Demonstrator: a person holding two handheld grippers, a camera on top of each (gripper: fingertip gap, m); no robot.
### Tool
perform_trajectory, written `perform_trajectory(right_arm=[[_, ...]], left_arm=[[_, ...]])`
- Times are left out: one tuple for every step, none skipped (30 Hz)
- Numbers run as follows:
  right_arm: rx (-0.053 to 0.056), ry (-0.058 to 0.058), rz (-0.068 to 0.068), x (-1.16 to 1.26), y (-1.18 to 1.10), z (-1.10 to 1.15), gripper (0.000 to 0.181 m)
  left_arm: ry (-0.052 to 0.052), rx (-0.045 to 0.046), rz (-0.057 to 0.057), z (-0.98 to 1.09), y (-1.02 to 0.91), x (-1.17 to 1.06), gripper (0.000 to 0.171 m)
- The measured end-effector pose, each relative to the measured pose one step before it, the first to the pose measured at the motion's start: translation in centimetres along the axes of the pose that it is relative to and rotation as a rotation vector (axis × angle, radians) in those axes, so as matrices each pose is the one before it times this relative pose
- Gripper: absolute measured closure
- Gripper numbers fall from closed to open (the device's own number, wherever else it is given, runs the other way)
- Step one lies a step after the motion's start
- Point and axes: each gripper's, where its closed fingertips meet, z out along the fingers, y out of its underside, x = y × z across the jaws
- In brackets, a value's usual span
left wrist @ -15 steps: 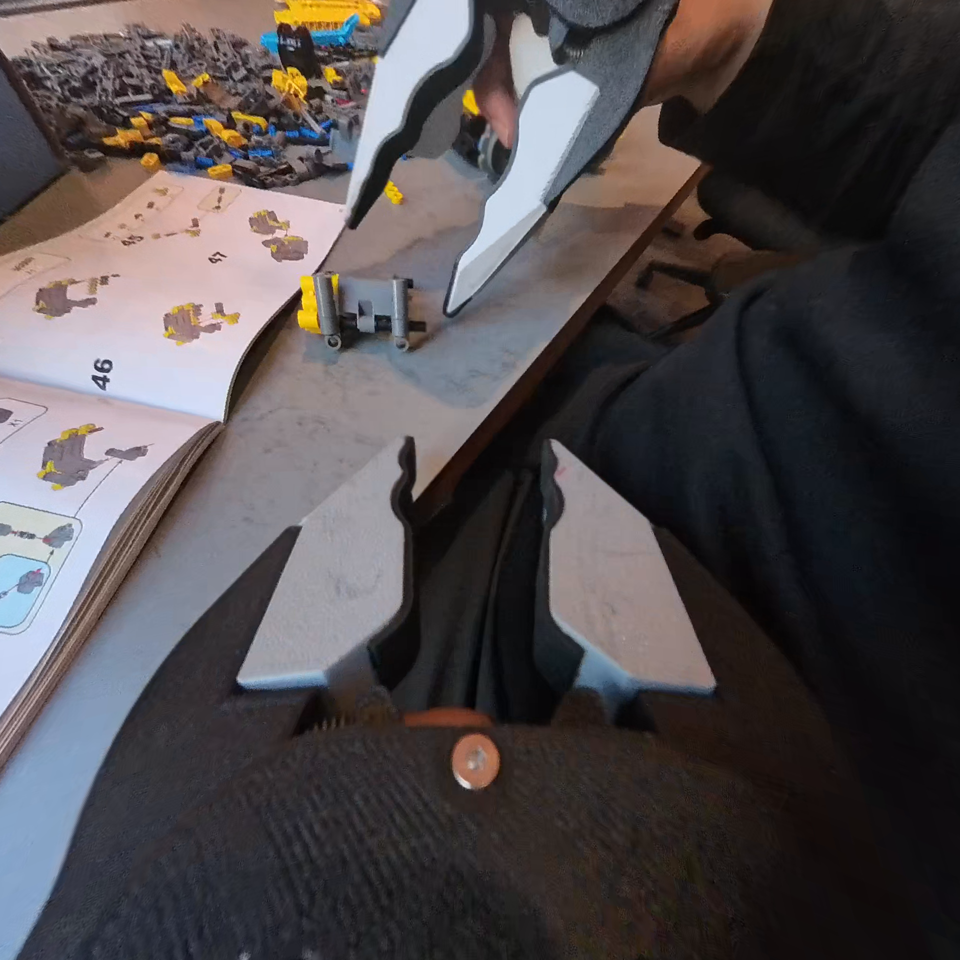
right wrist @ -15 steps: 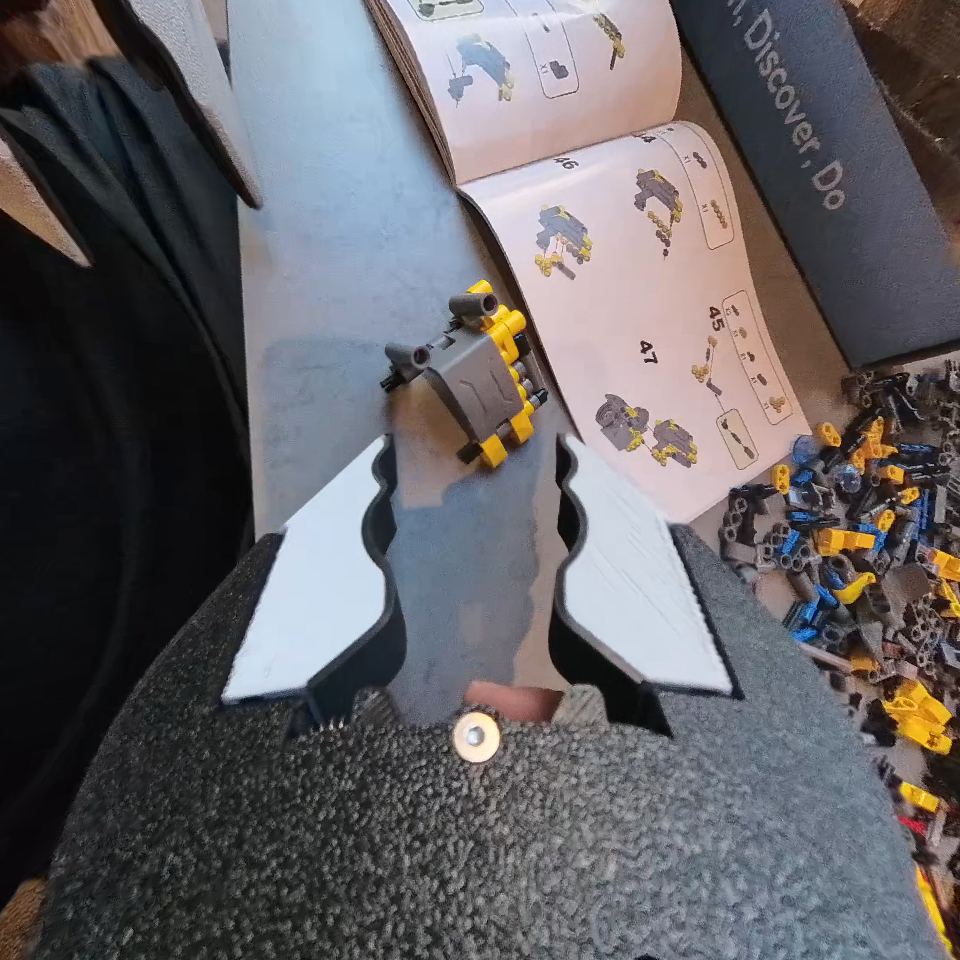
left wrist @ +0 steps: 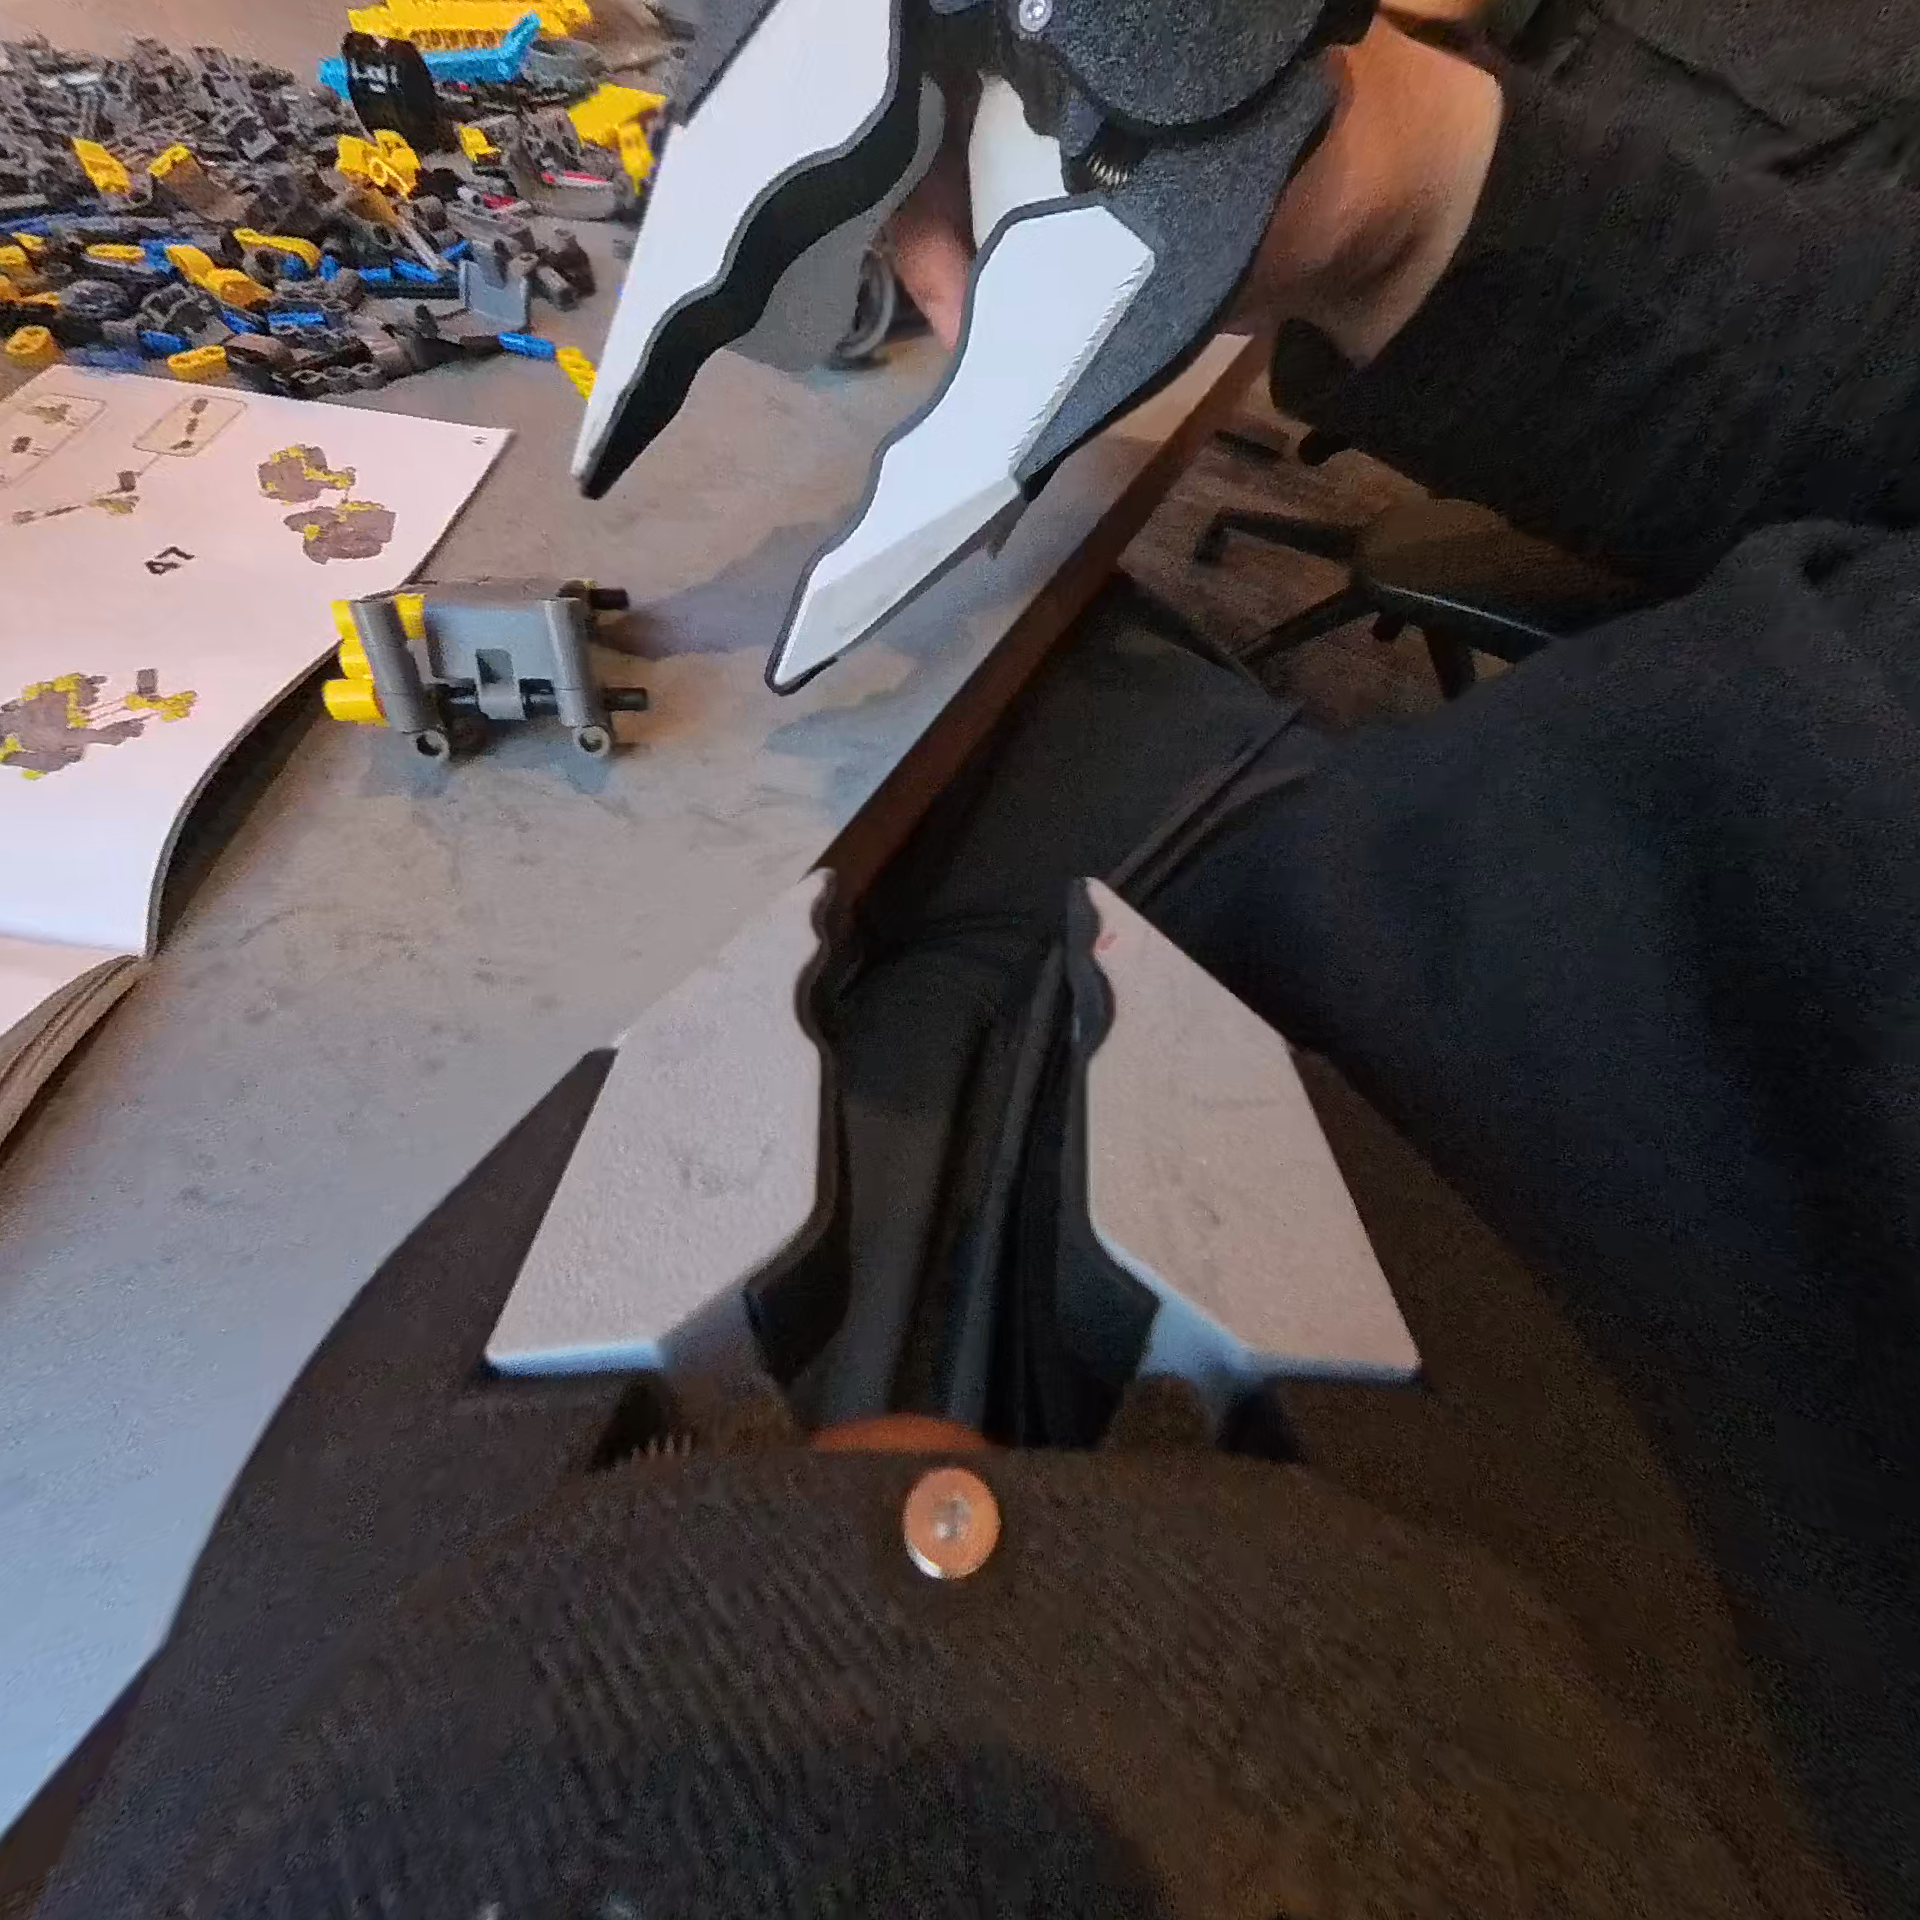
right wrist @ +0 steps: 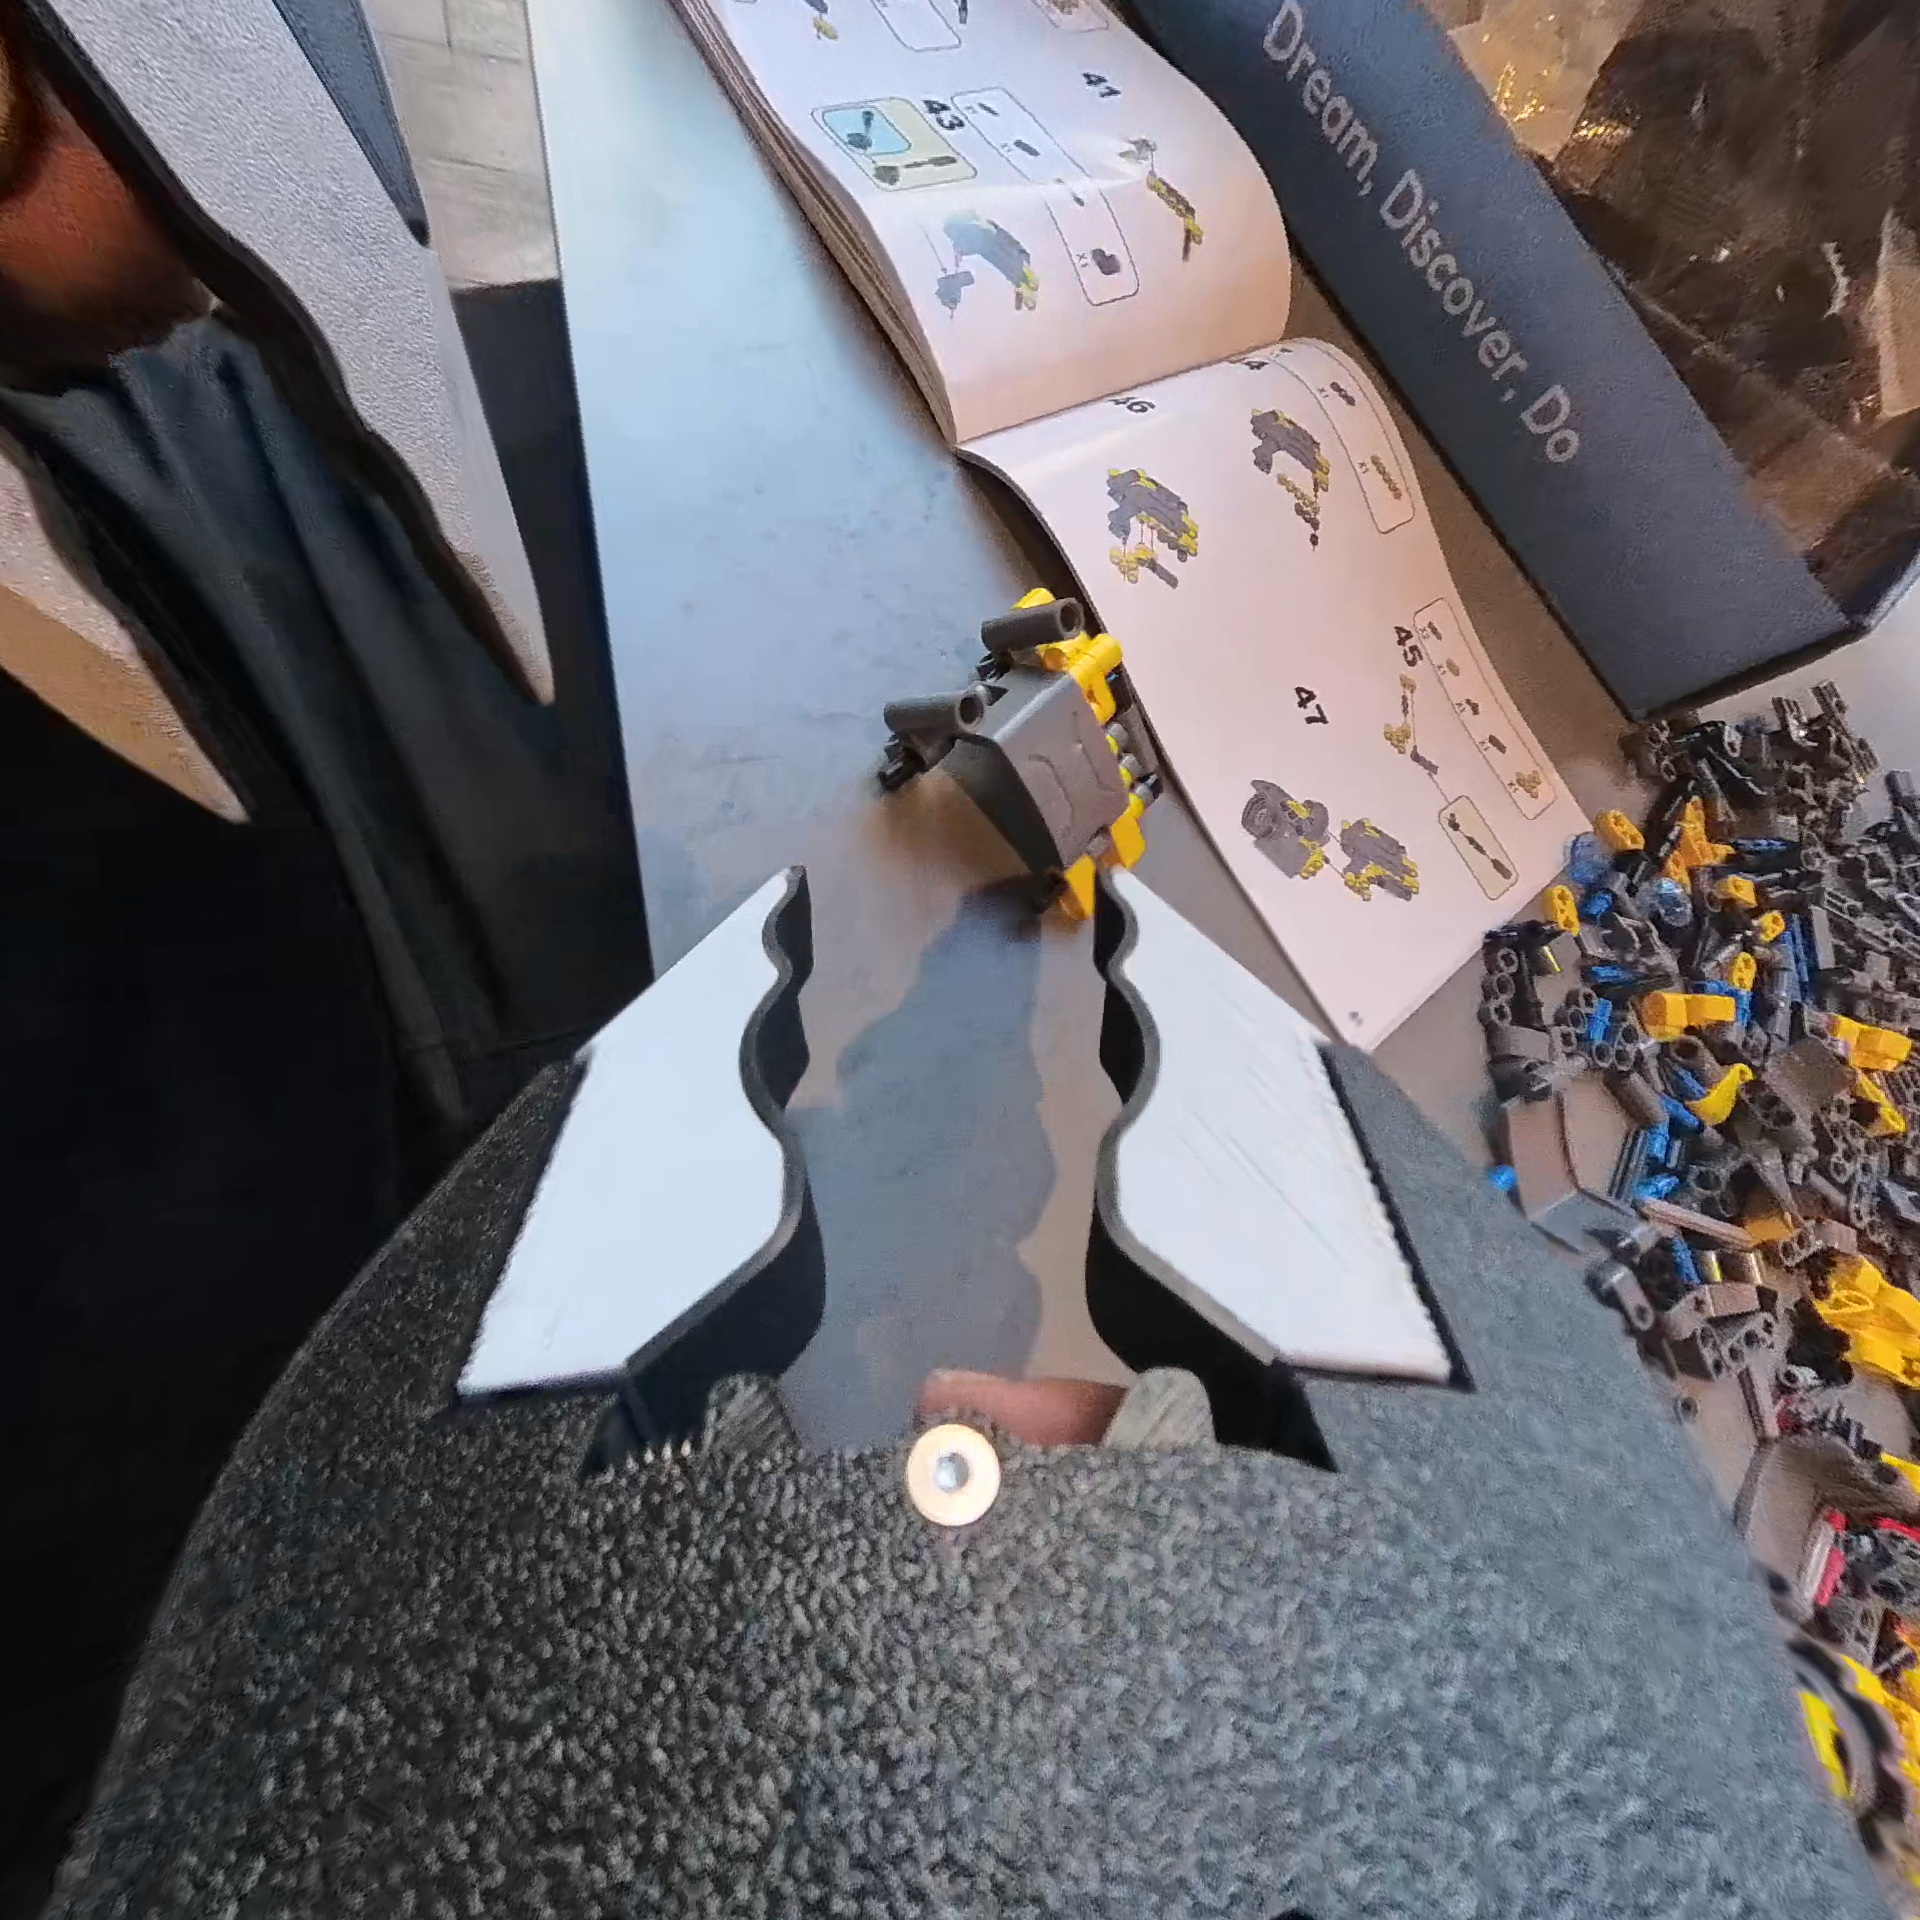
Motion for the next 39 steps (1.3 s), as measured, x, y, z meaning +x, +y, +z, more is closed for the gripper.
perform_trajectory(right_arm=[[0.0009,0.0069,-0.0046,-0.141,0.180,-0.127,0.128],[0.0047,0.0081,-0.0025,-0.079,0.164,-0.114,0.129],[0.0076,0.0089,0.0014,0.004,0.172,-0.100,0.129],[0.0101,0.0074,0.0059,0.078,0.175,-0.064,0.129],[0.0128,0.0089,0.0105,0.165,0.138,-0.019,0.130],[0.0127,0.0057,0.0124,0.151,0.111,0.012,0.130],[0.0092,-0.0044,0.0111,0.018,0.129,0.066,0.130],[0.0038,-0.0082,0.0079,-0.022,0.115,0.077,0.130],[0.0047,-0.0016,0.0073,0.134,-0.017,0.009,0.130],[0.0110,0.0011,0.0067,0.183,-0.148,-0.028,0.130],[0.0119,-0.0049,0.0071,0.098,-0.165,-0.036,0.131],[0.0076,-0.0123,0.0072,-0.019,-0.078,-0.009,0.132],[0.0048,-0.0143,0.0052,-0.066,-0.039,0.002,0.132],[0.0053,-0.0078,0.0020,-0.005,-0.047,0.016,0.132],[0.0063,0.0002,-0.0001,0.091,-0.067,0.037,0.134],[0.0054,0.0015,-0.0008,0.109,-0.069,0.047,0.134],[0.0047,-0.0005,-0.0014,0.078,-0.065,0.065,0.136],[0.0053,-0.0016,-0.0025,0.058,-0.071,0.061,0.137],[0.0065,-0.0035,-0.0049,0.012,-0.111,0.051,0.139],[0.0085,-0.0037,-0.0084,-0.026,-0.121,0.029,0.141],[0.0104,-0.0007,-0.0108,-0.015,-0.166,0.008,0.142],[0.0129,0.0019,-0.0111,0.006,-0.215,-0.001,0.143],[0.0142,0.0007,-0.0099,-0.021,-0.257,0.020,0.144],[0.0136,0.0001,-0.0083,-0.006,-0.254,0.041,0.144],[0.0145,0.0011,-0.0084,0.010,-0.268,0.048,0.144],[0.0144,0.0013,-0.0075,0.041,-0.270,0.050,0.145],[0.0116,-0.0024,-0.0044,0.014,-0.207,0.065,0.146],[0.0061,-0.0098,-0.0001,-0.051,-0.104,0.067,0.147],[-0.0019,-0.0194,0.0058,-0.138,0.018,0.090,0.146],[-0.0074,-0.0264,0.0125,-0.181,0.103,0.103,0.142],[-0.0058,-0.0219,0.0158,-0.104,0.090,0.082,0.136],[-0.0007,-0.0163,0.0140,-0.048,0.018,0.010,0.133],[0.0034,-0.0140,0.0112,-0.050,-0.033,-0.024,0.132],[0.0055,-0.0071,0.0110,0.038,-0.064,-0.055,0.131],[0.0059,0.0003,0.0120,0.132,-0.067,-0.062,0.131],[0.0035,0.0029,0.0136,0.194,-0.029,-0.040,0.131],[0.0004,0.0014,0.0145,0.168,0.003,-0.006,0.130],[-0.0015,-0.0006,0.0120,0.132,0.026,0.013,0.130],[-0.0034,0.0020,0.0073,0.113,0.047,0.038,0.130]], left_arm=[[0.0068,-0.00006,-0.0004,0.156,0.050,0.397,0.131],[0.0039,-0.00547,0.0012,0.144,0.133,0.316,0.131],[-0.0004,-0.00629,0.0034,0.133,0.153,0.209,0.131],[-0.0012,-0.00574,0.0047,0.124,0.134,0.147,0.131],[-0.0020,-0.00571,0.0040,0.110,0.129,0.061,0.132],[-0.0053,-0.00501,0.0021,0.092,0.100,-0.033,0.132],[-0.0052,-0.00387,0.0001,0.080,0.086,-0.091,0.132],[-0.0023,-0.00322,-0.0006,0.057,0.087,-0.086,0.132],[-0.0022,-0.00296,-0.0008,0.044,0.086,-0.134,0.132],[-0.0064,-0.00200,-0.0022,0.019,0.063,-0.213,0.132],[-0.0078,0.00145,-0.0044,-0.009,-0.005,-0.247,0.133],[-0.0039,0.00361,-0.0074,-0.022,-0.058,-0.208,0.133],[-0.0008,0.00521,-0.0100,-0.030,-0.087,-0.183,0.133],[-0.0007,0.00509,-0.0114,-0.037,-0.076,-0.190,0.133],[-0.0036,0.00295,-0.0117,-0.036,-0.033,-0.222,0.132],[-0.0053,0.00048,-0.0111,-0.039,0.025,-0.254,0.133],[-0.0030,-0.00081,-0.0096,-0.055,0.072,-0.197,0.133],[-0.0012,-0.00075,-0.0085,-0.073,0.062,-0.144,0.132],[-0.0019,-0.00019,-0.0075,-0.085,0.066,-0.137,0.133],[-0.0037,-0.00257,-0.0061,-0.066,0.083,-0.151,0.134],[-0.0067,-0.00524,-0.0039,-0.050,0.108,-0.171,0.135],[-0.0056,-0.00255,-0.0034,-0.067,0.052,-0.116,0.136],[0.0000,0.00247,-0.0058,-0.094,-0.004,-0.004,0.136],[0.0051,0.00330,-0.0095,-0.101,-0.011,0.089,0.135],[0.0073,0.00441,-0.0101,-0.089,-0.019,0.123,0.135],[0.0010,0.00398,-0.0093,-0.098,0.033,0.016,0.135],[-0.0044,0.00207,-0.0098,-0.103,0.086,-0.071,0.135],[-0.0027,0.00247,-0.0131,-0.120,0.088,-0.084,0.134],[-0.0037,-0.00051,-0.0225,-0.167,0.119,-0.124,0.133],[-0.0069,-0.00444,-0.0299,-0.234,0.056,-0.185,0.132],[-0.0064,0.00510,-0.0218,-0.324,-0.167,-0.214,0.133],[-0.0054,0.01830,-0.0045,-0.382,-0.402,-0.268,0.133],[-0.0079,0.01067,0.0089,-0.365,-0.373,-0.391,0.133],[-0.0069,-0.00016,0.0167,-0.332,-0.277,-0.429,0.133],[-0.0120,0.00222,0.0200,-0.305,-0.299,-0.523,0.132],[-0.0162,0.00961,0.0169,-0.218,-0.334,-0.607,0.132],[-0.0060,0.00707,0.0098,-0.087,-0.255,-0.497,0.132],[0.0028,-0.00254,0.0047,0.025,-0.107,-0.363,0.131],[-0.0015,-0.01210,0.0048,0.090,0.038,-0.384,0.131]])
